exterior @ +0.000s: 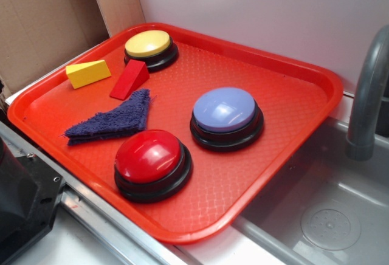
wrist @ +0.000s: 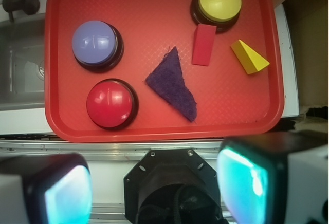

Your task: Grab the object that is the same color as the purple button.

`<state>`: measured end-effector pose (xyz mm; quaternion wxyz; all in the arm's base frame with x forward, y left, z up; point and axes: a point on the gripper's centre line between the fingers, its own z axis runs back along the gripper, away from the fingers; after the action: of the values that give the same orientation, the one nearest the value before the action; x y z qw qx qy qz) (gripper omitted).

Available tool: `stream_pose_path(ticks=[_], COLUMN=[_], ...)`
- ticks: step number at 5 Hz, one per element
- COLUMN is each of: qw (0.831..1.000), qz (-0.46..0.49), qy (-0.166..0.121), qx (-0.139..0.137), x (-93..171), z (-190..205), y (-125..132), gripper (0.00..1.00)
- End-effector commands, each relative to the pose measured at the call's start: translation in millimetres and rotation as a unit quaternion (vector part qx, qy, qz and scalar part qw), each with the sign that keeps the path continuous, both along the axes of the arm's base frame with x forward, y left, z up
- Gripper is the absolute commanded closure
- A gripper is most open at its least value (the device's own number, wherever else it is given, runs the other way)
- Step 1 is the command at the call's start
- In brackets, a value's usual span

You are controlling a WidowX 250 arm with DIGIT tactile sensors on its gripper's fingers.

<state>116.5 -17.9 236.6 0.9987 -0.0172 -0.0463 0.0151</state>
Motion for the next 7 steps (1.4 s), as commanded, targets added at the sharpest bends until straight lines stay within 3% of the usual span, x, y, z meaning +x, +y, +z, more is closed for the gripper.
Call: stream_pose_path(ticks=[1, 2, 3, 4, 6, 7], qw=[1.000, 1.000, 1.000, 0.998, 0.990, 0.990], qz=[0.000, -0.004, -0.015, -0.036, -0.114, -0.122], qy=[0.000, -0.008, -0.024, -0.050, -0.072, -0.053], qx=[0.000, 0.015, 0.011, 0.026, 0.037, 0.043], x=[0.0, 13.8, 30.1, 45.5, 54.7, 54.8], z=[0.0, -16.9, -37.1, -65.4, -131.0, -154.4], y=[0.0, 8.8, 21.6, 32.3, 48.2, 54.1], gripper=[0.00, 0.00, 0.00, 0.00, 0.00, 0.00])
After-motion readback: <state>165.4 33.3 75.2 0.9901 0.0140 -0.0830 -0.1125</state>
